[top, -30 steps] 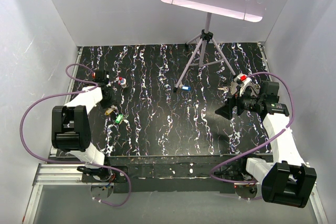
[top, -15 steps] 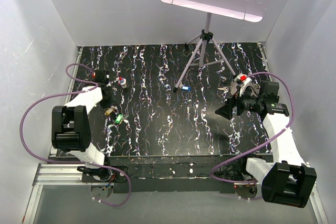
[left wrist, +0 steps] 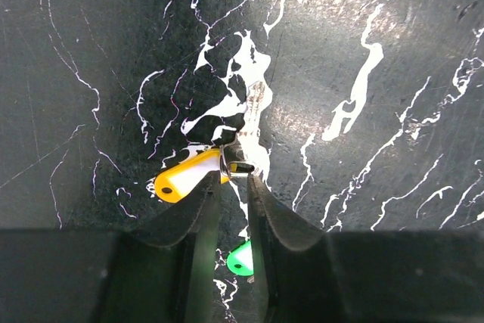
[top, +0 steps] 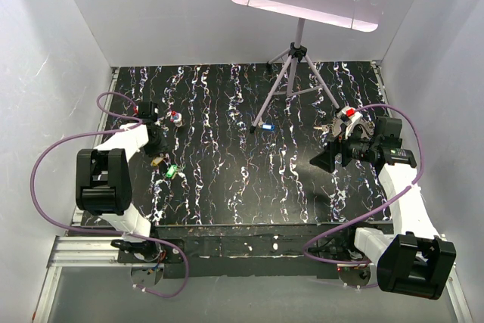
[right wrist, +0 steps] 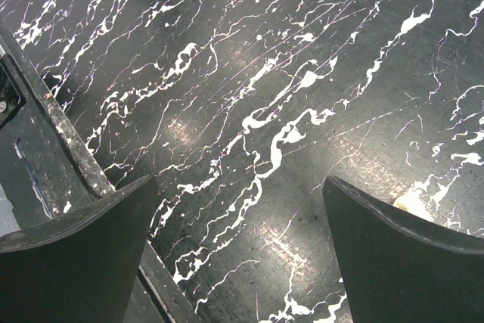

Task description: Put the keys on the keyring

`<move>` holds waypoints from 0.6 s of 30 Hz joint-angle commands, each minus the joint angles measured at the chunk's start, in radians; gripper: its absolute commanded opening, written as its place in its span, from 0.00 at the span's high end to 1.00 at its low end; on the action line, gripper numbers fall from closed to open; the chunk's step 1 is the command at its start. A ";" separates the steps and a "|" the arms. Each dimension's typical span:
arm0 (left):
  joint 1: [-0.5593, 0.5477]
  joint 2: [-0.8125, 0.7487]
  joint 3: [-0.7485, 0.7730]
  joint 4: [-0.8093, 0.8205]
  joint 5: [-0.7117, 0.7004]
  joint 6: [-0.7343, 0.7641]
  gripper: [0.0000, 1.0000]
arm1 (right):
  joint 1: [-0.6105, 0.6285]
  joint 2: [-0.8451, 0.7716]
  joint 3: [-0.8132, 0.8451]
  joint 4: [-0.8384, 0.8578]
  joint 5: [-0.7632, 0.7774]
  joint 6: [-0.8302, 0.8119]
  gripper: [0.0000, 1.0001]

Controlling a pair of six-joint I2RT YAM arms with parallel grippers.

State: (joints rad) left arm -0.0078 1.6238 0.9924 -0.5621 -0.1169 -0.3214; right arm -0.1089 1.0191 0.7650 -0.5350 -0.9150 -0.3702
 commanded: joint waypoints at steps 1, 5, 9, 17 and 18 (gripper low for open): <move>0.006 0.004 0.034 -0.002 -0.018 0.008 0.82 | 0.008 -0.002 0.053 -0.011 -0.008 -0.010 0.00; 0.006 0.005 0.034 -0.002 -0.018 0.008 0.83 | 0.008 -0.004 0.053 -0.013 -0.010 -0.010 0.00; 0.038 0.008 0.035 -0.002 -0.017 0.008 0.83 | 0.009 -0.001 0.053 -0.014 -0.010 -0.012 0.00; 0.040 0.019 0.043 -0.004 -0.021 0.008 0.85 | 0.009 -0.002 0.054 -0.017 -0.010 -0.013 0.00; 0.040 0.018 0.043 -0.004 -0.021 0.008 0.85 | 0.008 -0.002 0.054 -0.017 -0.010 -0.013 0.00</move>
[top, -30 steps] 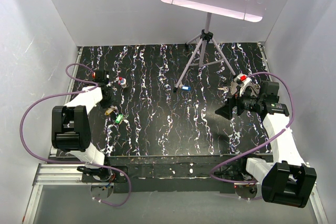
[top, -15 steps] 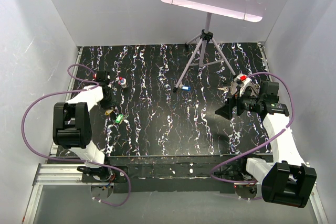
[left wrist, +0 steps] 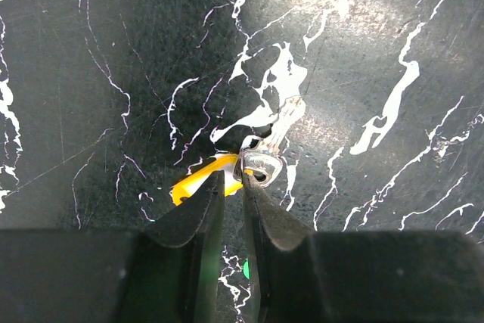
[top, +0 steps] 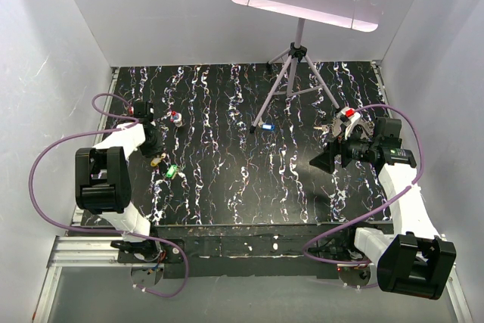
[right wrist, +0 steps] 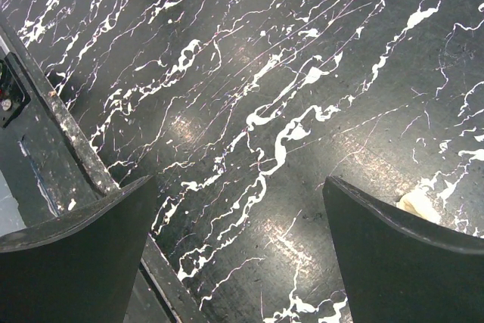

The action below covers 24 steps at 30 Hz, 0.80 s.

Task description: Put the keys on the keyring

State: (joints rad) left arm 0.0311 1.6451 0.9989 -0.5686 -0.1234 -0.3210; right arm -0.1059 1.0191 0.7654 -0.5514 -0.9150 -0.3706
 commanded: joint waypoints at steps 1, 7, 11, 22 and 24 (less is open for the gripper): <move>0.001 -0.005 0.038 0.003 -0.013 0.008 0.85 | 0.006 -0.002 0.054 -0.001 -0.010 -0.013 0.00; 0.001 -0.004 0.040 0.004 0.004 0.010 0.85 | 0.006 -0.001 0.054 -0.001 -0.010 -0.013 0.00; 0.003 0.001 0.040 0.004 0.007 0.011 0.86 | 0.005 -0.001 0.054 -0.001 -0.012 -0.014 0.00; 0.004 0.015 0.044 0.004 0.016 0.016 0.89 | 0.006 -0.001 0.052 -0.005 -0.016 -0.016 0.00; 0.003 0.018 0.044 0.004 0.019 0.017 0.92 | 0.005 -0.001 0.054 -0.004 -0.016 -0.016 0.00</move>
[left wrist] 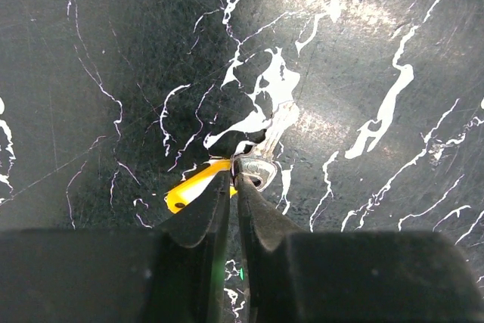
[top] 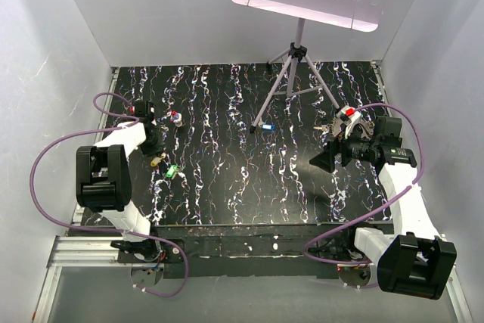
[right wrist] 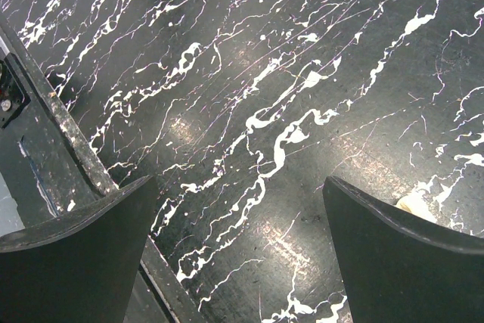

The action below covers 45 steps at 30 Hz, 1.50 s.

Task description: Put the keys on the keyring

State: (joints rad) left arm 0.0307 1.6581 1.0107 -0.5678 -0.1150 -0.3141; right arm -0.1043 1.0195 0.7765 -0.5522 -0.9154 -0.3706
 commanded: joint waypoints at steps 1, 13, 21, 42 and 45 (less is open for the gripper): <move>0.003 0.005 0.032 0.003 0.011 0.010 0.94 | 0.003 -0.001 0.043 -0.005 -0.016 -0.016 0.00; 0.005 -0.015 0.026 0.011 0.035 0.033 1.00 | 0.003 -0.002 0.044 -0.008 -0.017 -0.021 0.00; 0.003 -0.049 0.014 0.025 0.081 0.073 1.00 | 0.005 -0.002 0.044 -0.009 -0.016 -0.025 0.00; -0.063 -0.268 -0.064 0.022 0.156 0.158 1.00 | 0.003 -0.007 0.040 -0.012 -0.026 -0.039 0.00; -0.071 -0.334 -0.089 0.022 0.207 0.168 1.00 | 0.005 -0.009 0.040 -0.015 -0.028 -0.044 0.00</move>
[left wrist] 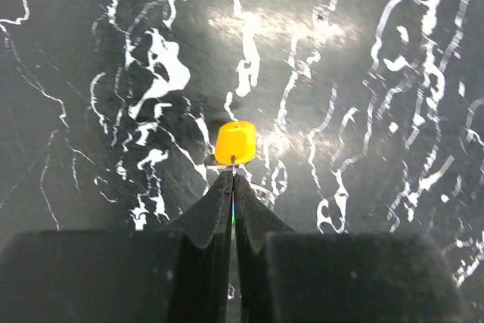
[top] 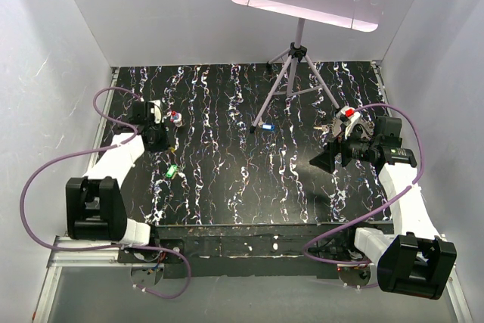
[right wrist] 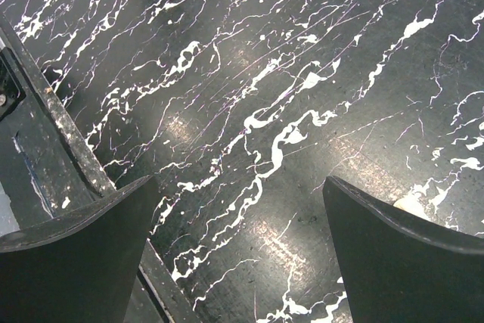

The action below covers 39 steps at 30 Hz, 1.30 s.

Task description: Put the keys on the keyring

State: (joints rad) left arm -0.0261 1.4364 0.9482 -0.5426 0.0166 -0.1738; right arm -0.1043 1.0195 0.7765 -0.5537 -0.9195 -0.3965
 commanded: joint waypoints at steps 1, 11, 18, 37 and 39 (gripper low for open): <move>-0.018 -0.135 -0.035 -0.003 0.097 0.036 1.00 | 0.003 -0.010 0.040 -0.014 -0.027 -0.019 0.00; -0.155 -0.361 -0.085 -0.019 0.167 0.062 1.00 | 0.005 -0.019 0.035 -0.017 -0.048 -0.036 0.00; -0.244 -0.474 -0.088 -0.039 0.247 0.068 1.00 | 0.002 -0.029 0.035 -0.032 -0.073 -0.059 0.00; -0.618 -0.531 -0.144 0.124 0.298 0.079 1.00 | 0.005 -0.048 0.015 -0.060 -0.156 -0.142 0.00; -0.649 -0.533 -0.157 0.162 0.295 0.080 1.00 | 0.005 -0.050 0.014 -0.064 -0.165 -0.154 0.00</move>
State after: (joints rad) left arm -0.6220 0.9279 0.8135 -0.4828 0.2996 -0.1047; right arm -0.1043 0.9874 0.7765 -0.6041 -1.0386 -0.5076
